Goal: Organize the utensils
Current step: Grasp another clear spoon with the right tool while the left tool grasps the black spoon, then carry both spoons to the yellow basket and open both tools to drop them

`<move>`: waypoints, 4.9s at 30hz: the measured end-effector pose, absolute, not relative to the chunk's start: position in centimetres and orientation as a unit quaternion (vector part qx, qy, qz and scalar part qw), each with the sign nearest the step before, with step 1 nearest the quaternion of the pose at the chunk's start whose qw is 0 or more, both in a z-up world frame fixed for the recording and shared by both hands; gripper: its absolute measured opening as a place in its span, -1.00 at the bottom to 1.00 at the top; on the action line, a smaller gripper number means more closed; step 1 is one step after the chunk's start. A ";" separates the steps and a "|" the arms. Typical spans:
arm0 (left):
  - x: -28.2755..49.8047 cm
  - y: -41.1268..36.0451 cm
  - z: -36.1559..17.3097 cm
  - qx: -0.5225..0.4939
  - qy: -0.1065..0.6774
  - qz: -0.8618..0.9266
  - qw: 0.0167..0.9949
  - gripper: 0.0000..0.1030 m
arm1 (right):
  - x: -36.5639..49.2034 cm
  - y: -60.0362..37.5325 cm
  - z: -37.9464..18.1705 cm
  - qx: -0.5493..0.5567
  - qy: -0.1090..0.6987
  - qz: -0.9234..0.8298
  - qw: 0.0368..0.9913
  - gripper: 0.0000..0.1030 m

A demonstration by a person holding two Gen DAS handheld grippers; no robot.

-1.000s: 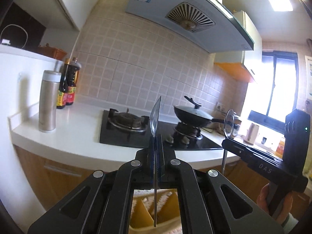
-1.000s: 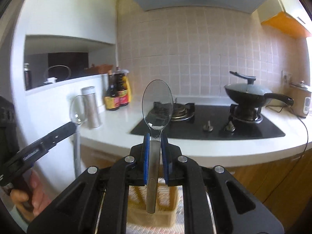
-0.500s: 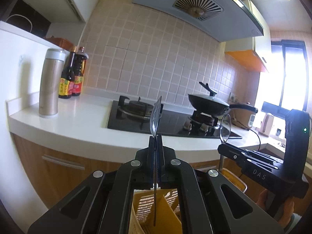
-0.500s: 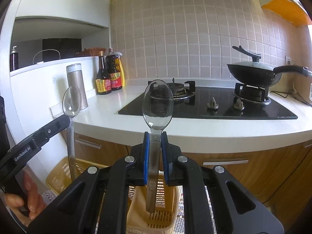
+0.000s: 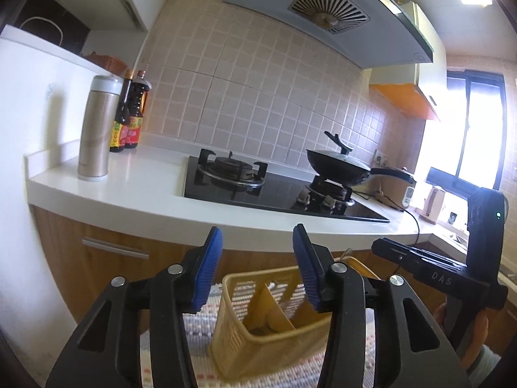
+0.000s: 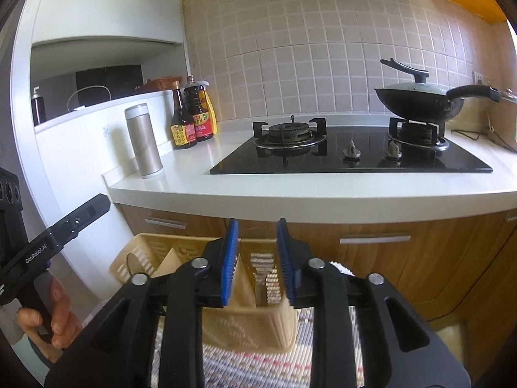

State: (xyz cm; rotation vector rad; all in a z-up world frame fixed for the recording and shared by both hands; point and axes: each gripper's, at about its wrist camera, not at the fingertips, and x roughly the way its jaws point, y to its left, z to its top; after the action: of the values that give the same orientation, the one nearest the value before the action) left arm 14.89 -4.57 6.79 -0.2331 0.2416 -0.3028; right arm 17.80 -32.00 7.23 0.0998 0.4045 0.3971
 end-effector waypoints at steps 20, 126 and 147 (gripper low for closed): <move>5.5 -5.6 3.8 -0.029 0.320 -0.173 0.931 0.16 | 8.6 -32.4 5.7 0.024 0.364 0.173 0.915 -0.20; 16.8 -6.1 10.8 -0.136 0.085 -0.180 0.971 -0.90 | 16.8 -30.0 13.7 0.024 0.137 0.201 0.970 -0.81; 20.7 -6.3 5.6 -0.127 0.108 -0.170 0.971 -0.89 | 20.7 -30.9 7.4 0.025 0.145 0.179 0.973 -0.80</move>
State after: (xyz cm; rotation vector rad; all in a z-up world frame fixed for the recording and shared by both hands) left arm 20.66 -6.28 5.64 -0.2568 0.2171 -0.3443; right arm 20.72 -30.87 7.41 0.0514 0.2936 0.3618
